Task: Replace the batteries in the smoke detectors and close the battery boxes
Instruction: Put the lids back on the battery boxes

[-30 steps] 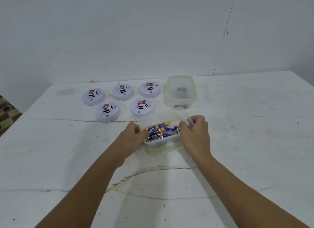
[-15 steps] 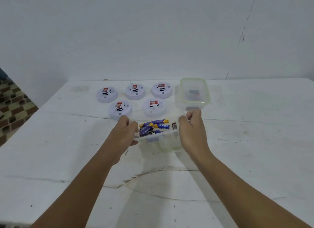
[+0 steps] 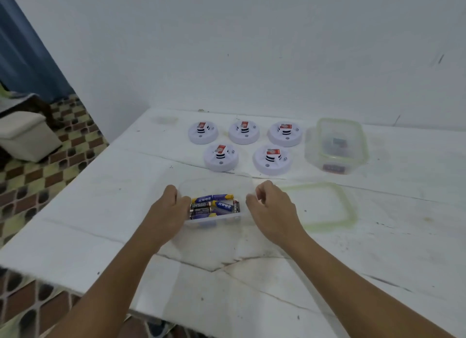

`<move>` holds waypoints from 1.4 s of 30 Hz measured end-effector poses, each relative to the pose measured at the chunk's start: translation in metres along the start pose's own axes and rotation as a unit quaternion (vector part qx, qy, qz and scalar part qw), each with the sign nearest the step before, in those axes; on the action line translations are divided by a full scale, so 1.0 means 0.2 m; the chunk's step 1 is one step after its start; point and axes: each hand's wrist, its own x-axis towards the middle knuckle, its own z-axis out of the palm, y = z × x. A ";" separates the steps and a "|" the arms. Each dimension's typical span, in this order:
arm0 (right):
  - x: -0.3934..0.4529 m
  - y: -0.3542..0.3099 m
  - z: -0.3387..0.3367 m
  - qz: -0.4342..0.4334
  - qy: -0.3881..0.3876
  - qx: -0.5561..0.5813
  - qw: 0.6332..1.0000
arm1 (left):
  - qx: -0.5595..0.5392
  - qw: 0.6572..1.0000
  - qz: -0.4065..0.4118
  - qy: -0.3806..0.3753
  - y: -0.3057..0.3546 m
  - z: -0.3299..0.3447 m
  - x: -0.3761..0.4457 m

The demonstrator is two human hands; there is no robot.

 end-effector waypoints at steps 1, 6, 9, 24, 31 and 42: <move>0.00 0.01 0.00 -0.001 -0.007 -0.008 1.000 | 0.011 1.000 0.003 0.003 -0.01 0.01 0.01; 0.00 0.00 -0.08 -0.004 -0.037 0.060 0.998 | 0.102 0.981 0.084 0.143 0.01 0.04 0.02; 0.00 0.01 -0.15 -0.003 -0.022 0.093 0.995 | 0.171 0.941 0.203 0.208 0.12 0.09 0.00; -0.02 0.42 -0.54 0.053 0.128 -0.214 0.967 | 0.476 0.752 0.438 -0.125 0.48 0.58 -0.14; -0.08 0.50 -0.59 0.102 0.077 -0.197 0.972 | 0.424 0.765 0.449 -0.182 0.49 0.57 -0.12; -0.02 0.56 -0.71 0.138 0.067 -0.073 0.985 | 0.243 0.799 0.483 -0.262 0.41 0.57 -0.20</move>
